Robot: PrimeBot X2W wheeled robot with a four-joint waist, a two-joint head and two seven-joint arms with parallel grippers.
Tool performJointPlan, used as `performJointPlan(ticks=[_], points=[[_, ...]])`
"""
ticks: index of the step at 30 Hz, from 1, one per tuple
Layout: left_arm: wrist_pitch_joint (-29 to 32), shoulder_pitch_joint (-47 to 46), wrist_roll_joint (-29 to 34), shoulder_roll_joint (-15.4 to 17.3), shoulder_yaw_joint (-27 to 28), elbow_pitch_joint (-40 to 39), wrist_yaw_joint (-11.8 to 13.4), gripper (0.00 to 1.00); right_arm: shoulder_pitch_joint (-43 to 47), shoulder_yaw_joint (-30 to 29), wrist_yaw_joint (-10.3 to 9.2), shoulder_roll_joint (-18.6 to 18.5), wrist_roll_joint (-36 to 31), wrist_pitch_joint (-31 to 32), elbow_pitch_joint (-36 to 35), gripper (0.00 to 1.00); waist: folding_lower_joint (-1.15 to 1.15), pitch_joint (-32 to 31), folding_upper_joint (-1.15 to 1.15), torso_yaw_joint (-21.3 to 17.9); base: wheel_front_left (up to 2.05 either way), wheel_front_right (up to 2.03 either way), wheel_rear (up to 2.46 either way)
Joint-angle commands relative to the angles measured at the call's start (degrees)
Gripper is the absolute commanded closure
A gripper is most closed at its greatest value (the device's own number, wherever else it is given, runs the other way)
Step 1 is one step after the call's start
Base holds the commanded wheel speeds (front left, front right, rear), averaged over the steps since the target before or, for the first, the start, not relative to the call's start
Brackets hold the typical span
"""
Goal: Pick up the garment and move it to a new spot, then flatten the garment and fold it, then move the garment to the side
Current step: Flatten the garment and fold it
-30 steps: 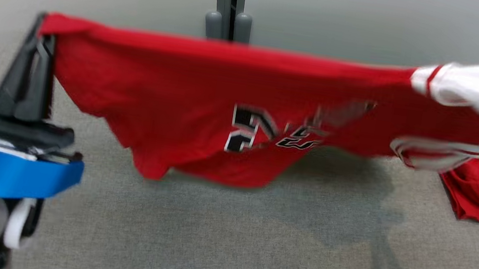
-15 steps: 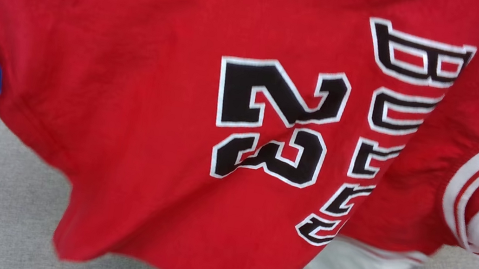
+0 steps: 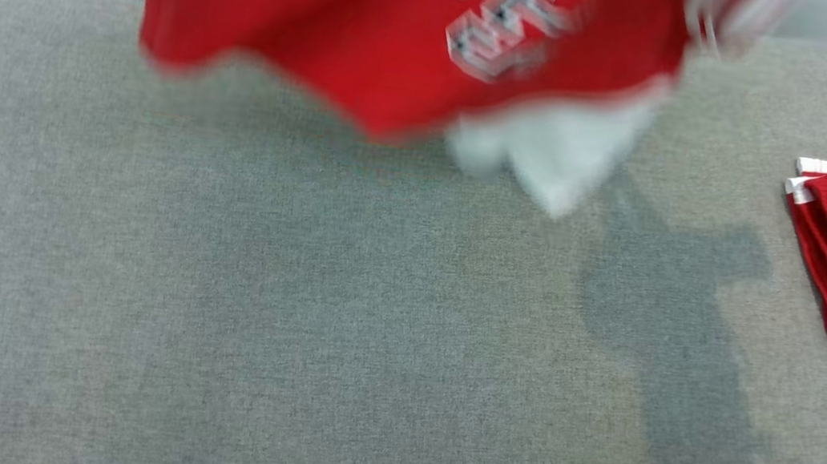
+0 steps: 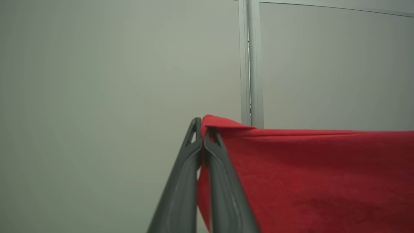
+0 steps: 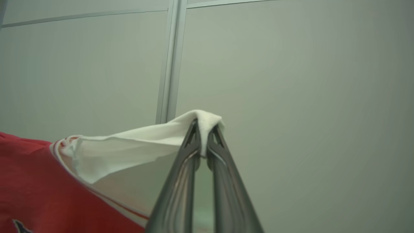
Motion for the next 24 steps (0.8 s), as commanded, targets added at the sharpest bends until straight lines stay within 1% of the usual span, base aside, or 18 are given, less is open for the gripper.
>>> performJointPlan(ticks=[1,4,7,11,16,18,20,24], points=[[-0.28,-0.69,-0.08,-0.54,-0.25,1.12,-0.30,1.00,-0.89,0.35,-0.06,0.36,0.41,-0.45,1.12,1.00,-0.02,0.37,-0.01,0.26,0.00,0.00,0.00],[-0.73,-3.89,-1.11,-2.30,-0.64,10.10,-1.45,1.00,-3.77,3.36,-0.05,2.33,1.61,-1.72,8.94,1.00,-0.02,1.13,-0.01,0.31,0.00,0.00,0.00],[-1.16,-4.05,-2.48,-4.53,-0.92,18.99,-2.37,1.00,-3.73,7.92,-0.05,4.52,2.66,-2.72,16.75,1.00,-0.02,1.95,-0.01,0.27,0.00,0.00,0.00],[-1.36,-1.49,-5.51,-7.66,-0.39,31.40,-3.96,1.00,-0.84,13.18,-0.05,7.75,4.63,-4.11,27.13,1.00,-0.02,3.61,-0.01,0.16,0.00,0.00,0.00],[-1.89,1.51,-7.68,-11.74,-0.99,44.85,-6.63,1.00,2.94,17.00,-0.04,11.71,8.05,-5.81,39.54,1.00,-0.02,4.99,-0.01,0.22,0.00,0.00,0.00],[-2.18,2.17,-7.74,-12.28,-1.44,48.88,-7.64,1.00,4.57,18.14,-0.04,12.65,9.36,-6.53,42.73,1.00,-0.02,5.45,-0.01,0.37,0.00,0.00,0.00],[-2.71,2.81,-7.43,-13.14,-1.97,51.67,-8.52,1.00,6.45,19.21,-0.04,13.44,11.14,-7.55,44.36,1.00,-0.02,5.63,-0.01,0.54,0.00,0.00,0.00],[-3.96,5.08,-7.07,-13.60,-1.89,53.67,-9.69,1.00,11.59,20.62,-0.04,12.88,14.16,-9.12,43.69,1.00,-0.02,4.85,-0.01,0.73,0.00,0.00,0.00]])
